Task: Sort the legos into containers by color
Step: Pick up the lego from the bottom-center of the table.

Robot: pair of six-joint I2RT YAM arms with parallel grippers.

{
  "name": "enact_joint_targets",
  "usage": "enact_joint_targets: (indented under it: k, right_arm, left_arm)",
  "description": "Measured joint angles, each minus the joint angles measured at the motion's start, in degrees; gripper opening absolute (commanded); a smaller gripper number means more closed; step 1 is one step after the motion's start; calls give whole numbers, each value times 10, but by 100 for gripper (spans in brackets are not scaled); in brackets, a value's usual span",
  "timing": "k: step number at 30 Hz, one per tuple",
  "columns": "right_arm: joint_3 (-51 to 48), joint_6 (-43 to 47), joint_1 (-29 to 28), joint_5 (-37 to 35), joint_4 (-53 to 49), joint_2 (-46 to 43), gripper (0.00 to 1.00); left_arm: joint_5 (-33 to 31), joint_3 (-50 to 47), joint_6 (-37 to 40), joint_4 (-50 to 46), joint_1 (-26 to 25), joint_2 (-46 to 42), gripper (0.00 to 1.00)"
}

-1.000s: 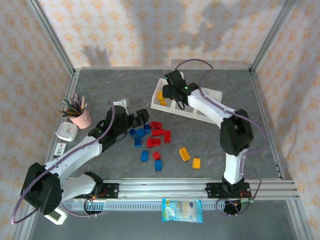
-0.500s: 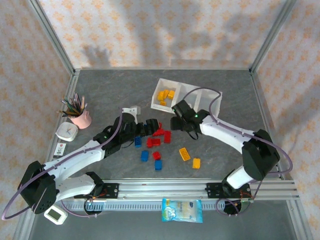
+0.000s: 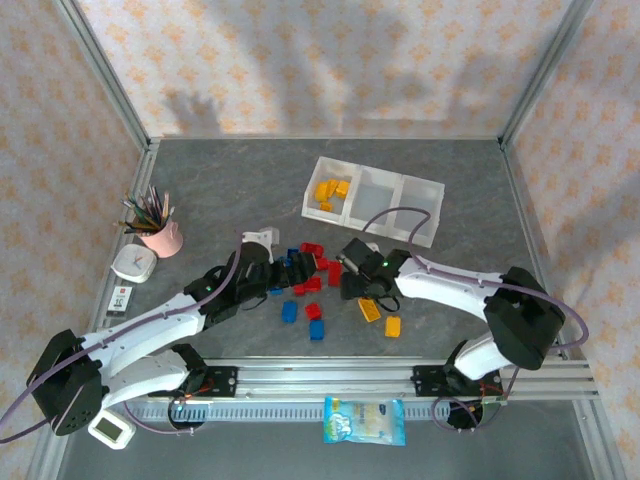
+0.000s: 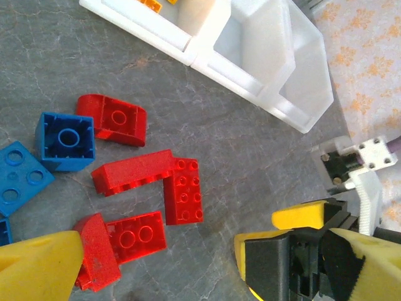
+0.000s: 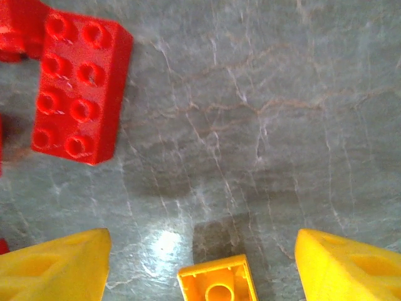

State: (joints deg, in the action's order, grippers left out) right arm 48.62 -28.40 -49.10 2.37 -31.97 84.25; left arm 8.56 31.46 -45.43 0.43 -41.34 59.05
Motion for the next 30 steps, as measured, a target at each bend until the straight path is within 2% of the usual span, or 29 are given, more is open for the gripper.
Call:
enact_joint_targets:
  k: [12,25,30]
  right_arm:
    - [-25,-16,-17,23,0,7,60]
    - [-30,-16,-18,23,3,35,34]
    - [-29,-16,-18,20,3,34,30]
  left_arm:
    - [-2,-2,-12,0,-10,0,99]
    - [-7,-2,-12,0,-10,0,99]
    - [-12,-2,-11,0,-10,0,99]
